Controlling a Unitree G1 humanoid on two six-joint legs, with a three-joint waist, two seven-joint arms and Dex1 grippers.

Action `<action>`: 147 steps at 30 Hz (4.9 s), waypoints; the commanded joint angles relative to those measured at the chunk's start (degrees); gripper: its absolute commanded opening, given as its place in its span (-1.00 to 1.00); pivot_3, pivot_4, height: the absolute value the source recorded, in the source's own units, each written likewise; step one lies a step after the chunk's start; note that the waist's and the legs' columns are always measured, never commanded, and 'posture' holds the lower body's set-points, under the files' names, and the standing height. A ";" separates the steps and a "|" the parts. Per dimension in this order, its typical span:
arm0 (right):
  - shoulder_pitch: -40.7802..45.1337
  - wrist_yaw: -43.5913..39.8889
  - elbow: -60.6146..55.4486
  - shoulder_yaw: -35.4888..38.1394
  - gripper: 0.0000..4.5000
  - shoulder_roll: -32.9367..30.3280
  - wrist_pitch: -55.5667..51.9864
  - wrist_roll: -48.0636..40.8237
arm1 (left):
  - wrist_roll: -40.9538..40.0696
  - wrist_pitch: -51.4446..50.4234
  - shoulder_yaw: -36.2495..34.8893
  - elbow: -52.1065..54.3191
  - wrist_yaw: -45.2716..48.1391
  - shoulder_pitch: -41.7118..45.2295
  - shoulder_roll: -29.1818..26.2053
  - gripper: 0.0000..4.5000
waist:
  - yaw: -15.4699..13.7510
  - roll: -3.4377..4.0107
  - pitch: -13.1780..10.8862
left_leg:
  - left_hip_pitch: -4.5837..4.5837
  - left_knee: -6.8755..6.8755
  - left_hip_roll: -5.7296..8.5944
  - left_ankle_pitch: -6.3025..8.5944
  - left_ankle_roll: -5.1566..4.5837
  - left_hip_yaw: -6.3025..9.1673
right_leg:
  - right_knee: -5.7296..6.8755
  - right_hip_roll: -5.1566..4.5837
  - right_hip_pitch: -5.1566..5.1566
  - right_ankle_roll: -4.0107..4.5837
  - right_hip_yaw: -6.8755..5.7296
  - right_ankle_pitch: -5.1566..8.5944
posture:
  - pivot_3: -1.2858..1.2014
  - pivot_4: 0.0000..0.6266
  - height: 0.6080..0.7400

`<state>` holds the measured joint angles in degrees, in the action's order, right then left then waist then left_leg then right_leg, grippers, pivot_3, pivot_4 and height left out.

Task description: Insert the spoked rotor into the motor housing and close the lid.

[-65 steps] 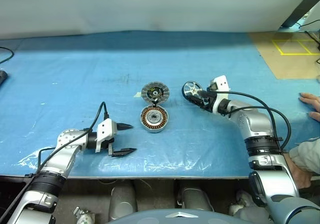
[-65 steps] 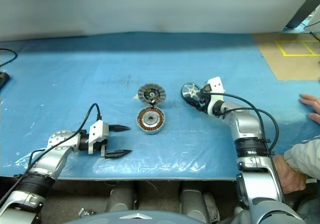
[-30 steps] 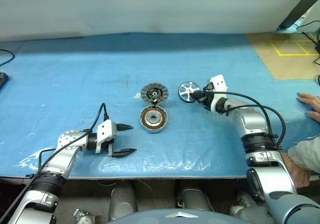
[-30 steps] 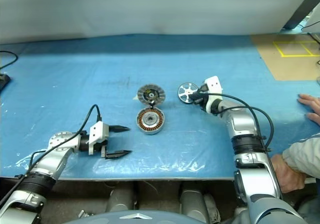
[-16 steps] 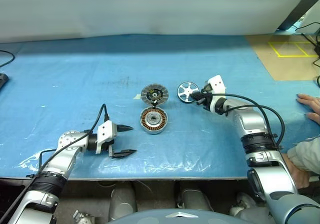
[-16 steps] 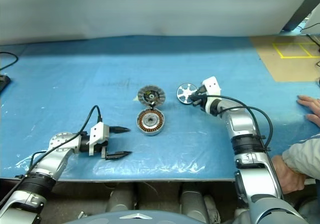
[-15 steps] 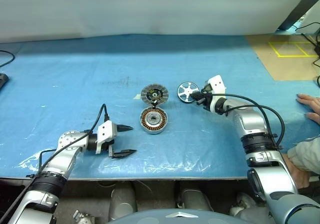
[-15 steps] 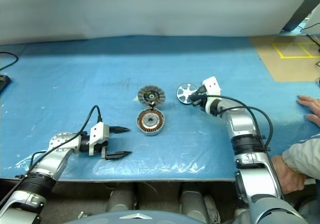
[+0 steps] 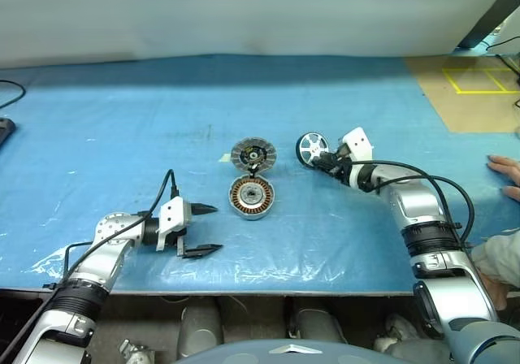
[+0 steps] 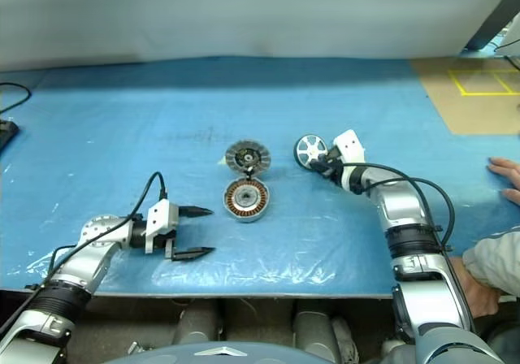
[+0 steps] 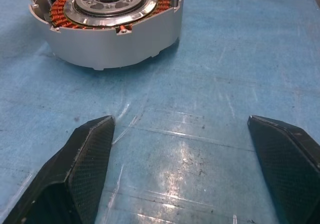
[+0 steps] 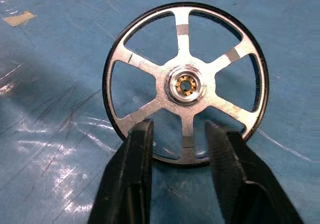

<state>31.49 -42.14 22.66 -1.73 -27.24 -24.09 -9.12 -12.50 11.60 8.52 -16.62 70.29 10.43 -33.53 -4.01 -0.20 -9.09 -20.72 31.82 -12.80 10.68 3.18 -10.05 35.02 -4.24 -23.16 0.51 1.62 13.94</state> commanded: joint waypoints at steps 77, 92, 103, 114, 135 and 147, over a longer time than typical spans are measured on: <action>1.95 0.09 -8.65 -3.70 0.99 0.50 -1.16 2.94 | 2.17 -2.23 1.56 0.24 -2.30 -0.92 0.42 1.00 | -0.17 0.15 0.03 | -0.25 0.08 0.03 -0.01 0.00 -0.01 | 0.05 -0.02 -0.15 -0.05 -0.03 -0.04 | 0.03 -0.52 1.00; 1.15 -0.41 -11.11 -5.47 0.99 -0.14 0.14 4.78 | 2.55 -0.64 1.69 -2.36 -2.34 -0.72 0.81 1.00 | -0.13 0.15 0.03 | -0.23 0.17 0.01 -0.01 0.00 0.00 | 0.16 -0.02 -0.15 -0.05 -0.02 -0.04 | 0.03 -0.52 1.00; 1.58 -0.36 -11.69 -5.71 0.99 0.17 1.08 5.49 | 2.44 -1.29 2.00 -0.10 -3.13 -2.35 0.71 1.00 | -0.04 0.15 0.03 | -0.24 0.23 0.00 -0.01 0.00 0.00 | 0.18 -0.02 -0.15 -0.04 -0.01 -0.03 | 0.03 -0.52 1.00; 1.08 -0.37 -12.81 -6.18 0.74 0.28 0.65 5.97 | 2.47 -3.48 2.25 1.51 -3.45 -1.31 0.65 1.00 | -0.08 0.15 0.03 | -0.25 0.23 0.01 -0.01 0.00 0.00 | 0.18 -0.03 -0.16 -0.04 -0.01 -0.03 | 0.03 -0.52 1.00; -0.57 -2.40 -11.07 -6.55 0.74 0.66 0.01 5.58 | 3.15 -0.86 1.98 -2.26 -3.16 -1.26 1.16 1.00 | -0.09 0.15 0.03 | -0.24 0.25 0.01 -0.01 0.00 0.00 | 0.19 -0.03 -0.15 -0.04 -0.01 -0.03 | 0.03 -0.52 1.00; -0.75 -3.24 -11.23 -4.85 0.74 2.06 -2.12 2.84 | 4.05 2.18 2.44 -7.32 -2.84 0.58 1.88 1.00 | -0.10 0.20 0.06 | -0.19 0.27 0.01 -0.01 0.00 0.00 | 0.27 -0.03 -0.14 -0.04 0.01 -0.03 | 0.03 -0.52 1.00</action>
<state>30.68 -45.06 12.72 -8.00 -25.47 -25.78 -4.55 -11.75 14.60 9.25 -19.66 68.34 11.75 -31.58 -4.11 0.00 -9.04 -20.90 32.10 -12.79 10.67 3.17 -10.04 35.30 -4.27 -23.30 0.47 1.63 13.91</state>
